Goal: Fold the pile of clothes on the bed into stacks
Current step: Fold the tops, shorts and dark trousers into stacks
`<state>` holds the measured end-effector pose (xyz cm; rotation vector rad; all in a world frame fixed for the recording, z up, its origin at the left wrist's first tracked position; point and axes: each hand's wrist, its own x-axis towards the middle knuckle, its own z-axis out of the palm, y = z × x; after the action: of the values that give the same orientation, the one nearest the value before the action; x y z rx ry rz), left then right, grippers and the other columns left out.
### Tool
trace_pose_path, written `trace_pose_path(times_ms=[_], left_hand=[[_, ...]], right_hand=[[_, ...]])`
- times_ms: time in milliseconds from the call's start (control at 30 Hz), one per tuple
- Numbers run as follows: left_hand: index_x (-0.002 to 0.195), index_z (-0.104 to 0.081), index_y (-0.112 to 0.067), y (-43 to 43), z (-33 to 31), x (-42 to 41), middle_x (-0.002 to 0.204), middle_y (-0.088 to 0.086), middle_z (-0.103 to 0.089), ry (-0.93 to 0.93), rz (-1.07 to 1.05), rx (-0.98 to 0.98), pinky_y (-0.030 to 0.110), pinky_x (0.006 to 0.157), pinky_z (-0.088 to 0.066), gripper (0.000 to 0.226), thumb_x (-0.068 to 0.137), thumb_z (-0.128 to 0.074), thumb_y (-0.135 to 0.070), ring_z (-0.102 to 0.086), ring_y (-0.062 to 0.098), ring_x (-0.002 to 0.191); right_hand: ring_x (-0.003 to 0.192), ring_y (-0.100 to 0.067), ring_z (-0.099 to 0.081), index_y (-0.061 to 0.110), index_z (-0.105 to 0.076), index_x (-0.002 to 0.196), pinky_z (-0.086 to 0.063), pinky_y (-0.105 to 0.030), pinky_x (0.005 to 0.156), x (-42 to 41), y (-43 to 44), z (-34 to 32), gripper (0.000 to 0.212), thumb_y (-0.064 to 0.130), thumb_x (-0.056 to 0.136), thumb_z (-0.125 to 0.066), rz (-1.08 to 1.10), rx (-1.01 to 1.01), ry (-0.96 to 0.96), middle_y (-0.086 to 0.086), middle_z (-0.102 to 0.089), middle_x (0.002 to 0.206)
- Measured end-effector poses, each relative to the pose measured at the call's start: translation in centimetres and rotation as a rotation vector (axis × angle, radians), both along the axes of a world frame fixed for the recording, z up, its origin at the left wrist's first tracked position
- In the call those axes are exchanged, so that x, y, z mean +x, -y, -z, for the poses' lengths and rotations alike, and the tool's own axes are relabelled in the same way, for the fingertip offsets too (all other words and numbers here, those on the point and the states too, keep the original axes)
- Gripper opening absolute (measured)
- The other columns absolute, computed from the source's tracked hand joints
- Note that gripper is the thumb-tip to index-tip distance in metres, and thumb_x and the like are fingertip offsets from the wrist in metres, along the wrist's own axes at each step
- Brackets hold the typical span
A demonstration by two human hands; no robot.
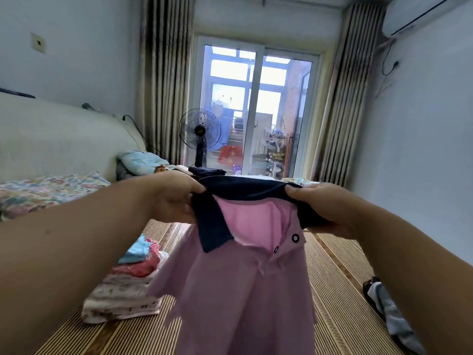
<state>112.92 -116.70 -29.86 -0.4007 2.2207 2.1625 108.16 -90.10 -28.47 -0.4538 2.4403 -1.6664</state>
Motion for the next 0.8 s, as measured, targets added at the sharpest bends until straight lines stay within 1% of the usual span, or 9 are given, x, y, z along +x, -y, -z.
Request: trace_pose_path(times_ms=[67, 167, 333, 433, 533, 600, 667, 733, 800], left_hand=[[0.087, -0.057, -0.004, -0.2, 1.0, 0.3, 0.064, 0.012, -0.068, -0.038, 0.047, 0.269, 0.039, 0.062, -0.049, 0.018, 0.093, -0.049, -0.019, -0.067, 0.026, 0.060], [0.078, -0.061, -0.004, -0.5, 3.5, 0.6, 0.062, 0.012, -0.065, -0.059, 0.029, 0.555, 0.036, 0.054, -0.054, 0.017, 0.079, -0.057, -0.020, -0.066, 0.026, 0.050], [0.079, -0.070, 0.006, -0.5, 7.1, -0.1, 0.076, 0.022, -0.070, -0.078, 0.047, 0.785, 0.048, 0.050, -0.058, 0.034, 0.091, -0.052, -0.019, -0.070, 0.031, 0.063], [0.101, -0.063, 0.013, 0.2, 7.7, -0.2, 0.084, 0.028, -0.068, -0.081, 0.126, 0.685, 0.043, 0.055, -0.060, 0.046, 0.101, -0.036, -0.024, -0.069, 0.034, 0.069], [0.112, -0.062, -0.005, 0.8, 6.8, 0.6, 0.085, 0.023, -0.069, -0.161, 0.197, 0.635, 0.043, 0.060, -0.060, 0.053, 0.079, -0.068, -0.045, -0.069, 0.031, 0.067], [0.117, -0.062, -0.011, 1.3, 6.0, 1.5, 0.093, 0.024, -0.069, -0.196, 0.293, 0.466, 0.042, 0.059, -0.060, 0.076, 0.051, -0.094, -0.030, -0.070, 0.031, 0.068], [0.121, -0.061, -0.014, 1.4, 5.0, 2.1, 0.102, 0.025, -0.066, -0.099, 0.409, 0.142, 0.036, 0.062, -0.060, 0.080, 0.049, -0.094, -0.006, -0.068, 0.030, 0.074], [0.105, -0.069, -0.020, 0.5, 4.3, 2.1, 0.090, 0.013, -0.071, -0.010, 0.315, -0.503, 0.025, 0.059, -0.055, 0.046, 0.065, -0.078, 0.002, -0.066, 0.021, 0.072], [0.087, -0.072, -0.023, 0.0, 4.1, 1.3, 0.070, -0.002, -0.067, -0.046, 0.061, -1.160, 0.018, 0.052, -0.044, 0.023, 0.072, -0.064, -0.008, -0.061, 0.012, 0.065]], right_hand=[[0.073, -0.021, -0.069, 0.011, -0.064, 0.107, -0.058, -0.033, 0.063, 0.2, -0.4, 0.8, 0.025, 0.024, 0.086, -0.069, -0.053, -0.225, 0.178, -0.009, -0.073, 0.088], [0.061, -0.021, -0.071, 0.007, -0.066, 0.101, -0.055, -0.029, 0.048, 0.3, -0.7, 2.3, 0.014, 0.011, 0.088, -0.063, -0.057, -0.508, 0.363, -0.012, -0.074, 0.078], [0.062, -0.024, -0.069, 0.017, -0.068, 0.102, -0.059, -0.038, 0.054, -0.3, -0.7, 4.9, 0.019, 0.012, 0.098, -0.049, -0.072, -0.772, 0.351, -0.013, -0.074, 0.083], [0.067, -0.024, -0.067, 0.012, -0.070, 0.095, -0.059, -0.036, 0.059, -0.4, -1.0, 5.5, 0.023, 0.028, 0.079, -0.070, -0.173, -0.649, 0.233, -0.014, -0.070, 0.084], [0.069, -0.014, -0.068, 0.024, -0.078, 0.086, -0.058, -0.026, 0.064, 0.3, -1.6, 5.3, 0.034, 0.035, 0.054, -0.085, -0.252, -0.070, -0.021, -0.006, -0.073, 0.080], [0.064, -0.004, -0.067, 0.031, -0.077, 0.076, -0.052, -0.017, 0.057, 0.4, -1.6, 5.1, 0.017, 0.035, 0.063, -0.087, -0.184, 0.364, -0.241, 0.004, -0.073, 0.075], [0.060, -0.004, -0.062, 0.029, -0.072, 0.069, -0.043, -0.017, 0.050, 0.1, -1.3, 5.0, 0.013, 0.038, 0.075, -0.077, -0.033, 0.661, -0.524, 0.007, -0.068, 0.064], [0.064, -0.010, -0.056, 0.021, -0.069, 0.067, -0.034, -0.024, 0.052, -0.3, -1.0, 5.1, 0.020, 0.037, 0.079, -0.068, 0.131, 0.763, -0.770, 0.006, -0.062, 0.067], [0.067, -0.016, -0.053, 0.016, -0.064, 0.064, -0.032, -0.026, 0.054, -0.3, -0.9, 4.9, 0.020, 0.030, 0.077, -0.064, 0.235, 0.686, -0.808, 0.001, -0.059, 0.069]])
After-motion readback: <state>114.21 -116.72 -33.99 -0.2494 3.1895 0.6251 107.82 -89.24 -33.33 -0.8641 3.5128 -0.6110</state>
